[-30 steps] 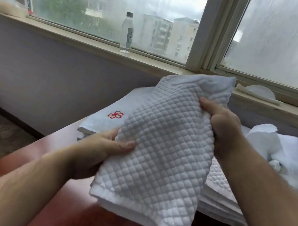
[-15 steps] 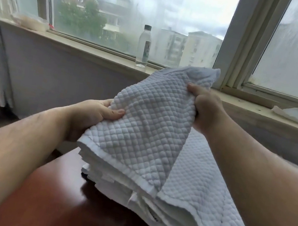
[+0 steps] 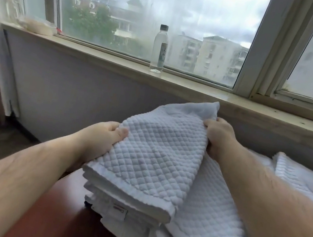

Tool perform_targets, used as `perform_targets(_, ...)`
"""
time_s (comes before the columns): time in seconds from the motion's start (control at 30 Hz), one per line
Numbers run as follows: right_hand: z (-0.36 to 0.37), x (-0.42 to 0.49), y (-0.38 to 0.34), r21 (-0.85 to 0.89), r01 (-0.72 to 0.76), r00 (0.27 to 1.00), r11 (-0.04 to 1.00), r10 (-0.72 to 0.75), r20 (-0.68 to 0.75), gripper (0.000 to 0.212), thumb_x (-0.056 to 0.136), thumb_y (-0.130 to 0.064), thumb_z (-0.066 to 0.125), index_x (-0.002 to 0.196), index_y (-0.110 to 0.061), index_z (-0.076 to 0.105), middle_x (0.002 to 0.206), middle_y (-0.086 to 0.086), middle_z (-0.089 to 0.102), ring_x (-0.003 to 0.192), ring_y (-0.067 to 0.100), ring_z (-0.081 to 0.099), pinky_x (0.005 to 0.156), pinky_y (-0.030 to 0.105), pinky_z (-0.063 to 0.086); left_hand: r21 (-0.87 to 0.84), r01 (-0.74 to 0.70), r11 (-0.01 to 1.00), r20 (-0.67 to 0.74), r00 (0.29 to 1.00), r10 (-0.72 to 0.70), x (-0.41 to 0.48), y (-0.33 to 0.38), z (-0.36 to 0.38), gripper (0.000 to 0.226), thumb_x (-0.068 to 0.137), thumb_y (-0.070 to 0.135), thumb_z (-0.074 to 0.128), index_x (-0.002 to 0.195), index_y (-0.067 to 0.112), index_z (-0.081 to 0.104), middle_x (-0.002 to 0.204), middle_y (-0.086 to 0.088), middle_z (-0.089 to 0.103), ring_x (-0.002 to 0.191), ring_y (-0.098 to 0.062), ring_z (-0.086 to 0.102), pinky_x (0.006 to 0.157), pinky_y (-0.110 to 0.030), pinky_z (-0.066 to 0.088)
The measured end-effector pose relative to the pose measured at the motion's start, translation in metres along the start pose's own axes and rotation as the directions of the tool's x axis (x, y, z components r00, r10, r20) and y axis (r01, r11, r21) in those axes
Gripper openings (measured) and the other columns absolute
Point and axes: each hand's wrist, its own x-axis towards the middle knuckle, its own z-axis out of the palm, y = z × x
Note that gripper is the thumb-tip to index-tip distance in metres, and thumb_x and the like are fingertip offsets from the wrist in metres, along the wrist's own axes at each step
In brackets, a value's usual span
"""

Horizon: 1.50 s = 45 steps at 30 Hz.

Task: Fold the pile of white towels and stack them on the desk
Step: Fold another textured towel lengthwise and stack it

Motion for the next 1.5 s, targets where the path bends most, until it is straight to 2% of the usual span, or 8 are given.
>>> perform_targets(0.23,0.013,0.006,0.013,-0.242,-0.039,0.994,0.97,0.012,-0.11,0.035,0.094,-0.031,0.06,0.123,-0.01,0.061,0.109,0.012,0.069,0.095,0.03,0.069,0.08,0.043,0.06,0.702,0.182,0.688,-0.218,0.975,-0.035,0.005,-0.005,-0.001,0.035,0.102,0.05,0.044,0.111,0.026,0.068,0.113,0.007,0.071,0.1,-0.013,0.065,0.079,-0.029,0.047)
perform_targets(0.37,0.011,-0.003,0.002,-0.782,0.428,0.765,0.454,-0.642,0.047,0.045,0.092,-0.027,0.058,0.136,-0.023,0.054,0.132,0.009,0.052,0.121,0.029,0.049,0.092,0.041,0.042,0.663,-0.002,0.748,-0.179,0.971,0.162,0.004,0.013,0.018,0.051,0.092,0.062,0.04,0.138,0.042,0.051,0.14,0.004,0.055,0.126,-0.022,0.053,0.107,-0.042,0.044)
perform_targets(0.47,0.015,-0.002,-0.004,-0.854,0.442,0.859,0.275,-0.403,0.315,0.036,0.099,-0.034,0.041,0.131,-0.027,0.056,0.149,0.003,0.042,0.135,0.027,0.039,0.108,0.05,0.034,0.693,-0.053,0.719,0.015,0.998,0.059,0.003,0.016,0.042,0.083,0.083,0.085,0.038,0.154,0.044,0.029,0.16,0.008,0.034,0.147,-0.021,0.033,0.121,-0.042,0.026)
perform_targets(0.57,0.012,0.004,0.007,-0.897,0.336,0.941,0.288,-0.126,0.313,0.05,0.104,-0.031,0.023,0.153,-0.027,0.034,0.169,-0.002,0.009,0.151,0.028,0.023,0.12,0.054,0.022,0.721,-0.053,0.691,0.076,0.997,-0.003,0.0,0.012,0.052,0.106,0.066,0.098,0.037,0.156,0.048,0.014,0.166,0.014,0.018,0.151,-0.015,0.021,0.123,-0.044,0.021)
perform_targets(0.8,-0.002,-0.003,0.024,-0.895,0.299,0.954,0.332,-0.083,0.288,0.058,0.106,-0.03,0.015,0.163,-0.022,0.006,0.17,-0.001,-0.009,0.157,0.025,0.005,0.126,0.046,0.01,0.836,-0.056,0.546,0.085,0.996,-0.027,-0.006,0.019,0.061,0.124,0.045,0.105,0.032,0.154,0.055,0.002,0.169,0.009,0.003,0.155,-0.017,0.005,0.124,-0.05,0.013)
perform_targets(1.07,-0.038,-0.079,0.02,-0.749,0.334,0.943,0.572,-0.193,0.272,0.038,0.106,-0.035,0.041,0.134,-0.014,0.057,0.145,0.01,0.055,0.131,0.027,0.05,0.105,0.035,0.034,0.848,-0.17,0.502,0.102,0.982,0.16,-0.036,0.009,0.085,0.075,0.095,0.071,0.031,0.16,0.038,0.013,0.169,0.0,0.007,0.156,-0.016,0.0,0.125,-0.049,0.003)
perform_targets(1.27,-0.105,-0.161,0.007,-0.745,0.381,0.898,0.548,-0.412,0.156,0.036,0.099,-0.031,0.056,0.132,-0.017,0.064,0.131,0.004,0.066,0.121,0.021,0.06,0.092,0.027,0.039,0.551,-0.321,0.771,0.166,0.947,0.275,-0.09,0.035,0.108,0.054,0.1,0.054,0.05,0.149,0.035,0.044,0.156,0.011,0.043,0.142,-0.006,0.037,0.116,-0.027,0.026)
perform_targets(1.5,-0.227,-0.263,0.001,-0.695,0.304,0.856,0.651,-0.508,-0.1,0.021,0.095,-0.029,0.061,0.074,-0.025,0.063,0.068,-0.014,0.064,0.069,0.007,0.061,0.061,0.023,0.043,0.485,-0.529,0.696,0.272,0.848,0.455,-0.153,0.066,0.21,0.034,0.099,0.042,0.055,0.131,0.032,0.06,0.131,0.014,0.06,0.124,-0.002,0.05,0.103,-0.023,0.036)
